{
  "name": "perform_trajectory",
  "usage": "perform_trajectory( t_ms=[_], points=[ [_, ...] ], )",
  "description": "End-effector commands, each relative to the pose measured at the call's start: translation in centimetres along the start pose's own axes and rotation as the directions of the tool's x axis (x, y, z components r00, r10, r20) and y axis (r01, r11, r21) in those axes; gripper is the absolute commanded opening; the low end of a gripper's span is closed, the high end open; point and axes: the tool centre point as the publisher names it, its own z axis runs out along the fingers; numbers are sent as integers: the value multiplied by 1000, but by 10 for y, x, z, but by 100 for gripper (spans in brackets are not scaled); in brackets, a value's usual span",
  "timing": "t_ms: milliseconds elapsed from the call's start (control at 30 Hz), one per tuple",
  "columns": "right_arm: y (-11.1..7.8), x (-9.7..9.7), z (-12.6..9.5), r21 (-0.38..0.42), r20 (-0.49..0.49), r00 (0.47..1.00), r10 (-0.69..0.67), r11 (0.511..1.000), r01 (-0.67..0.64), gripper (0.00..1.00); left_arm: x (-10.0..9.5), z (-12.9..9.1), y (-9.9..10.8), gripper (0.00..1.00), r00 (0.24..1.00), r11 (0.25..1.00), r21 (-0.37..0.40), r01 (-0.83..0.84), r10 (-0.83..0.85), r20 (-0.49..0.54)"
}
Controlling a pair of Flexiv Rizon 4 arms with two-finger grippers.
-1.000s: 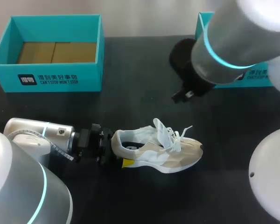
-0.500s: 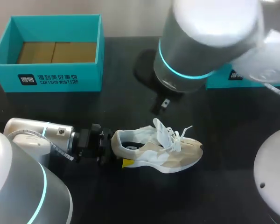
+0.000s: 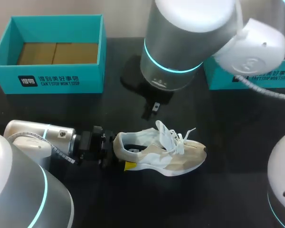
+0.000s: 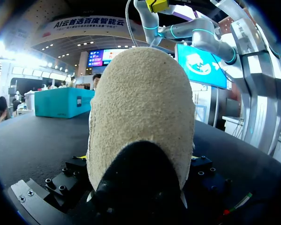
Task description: Take the shoe out of the shoebox, open the shoe tongue, remove and reinsert the insole, then place the shoe into the shoebox
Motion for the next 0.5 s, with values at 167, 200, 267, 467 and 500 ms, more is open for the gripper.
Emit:
perform_trajectory(
  t_ms=[167, 200, 267, 467, 500],
  points=[
    [17, 10, 39, -97, -130, 967, -219, 973, 207, 0, 1, 0, 0, 0, 1000, 1000, -1, 0, 0, 2],
    [17, 10, 39, -97, -130, 967, -219, 973, 207, 0, 1, 0, 0, 0, 1000, 1000, -1, 0, 0, 2],
    [17, 10, 39, -97, -130, 967, -219, 973, 207, 0, 1, 0, 0, 0, 1000, 1000, -1, 0, 0, 2],
    [17, 10, 39, -97, -130, 967, -219, 973, 207, 0, 1, 0, 0, 0, 1000, 1000, -1, 0, 0, 2],
    [17, 10, 39, -97, -130, 967, -219, 973, 207, 0, 1, 0, 0, 0, 1000, 1000, -1, 0, 0, 2]
  ],
)
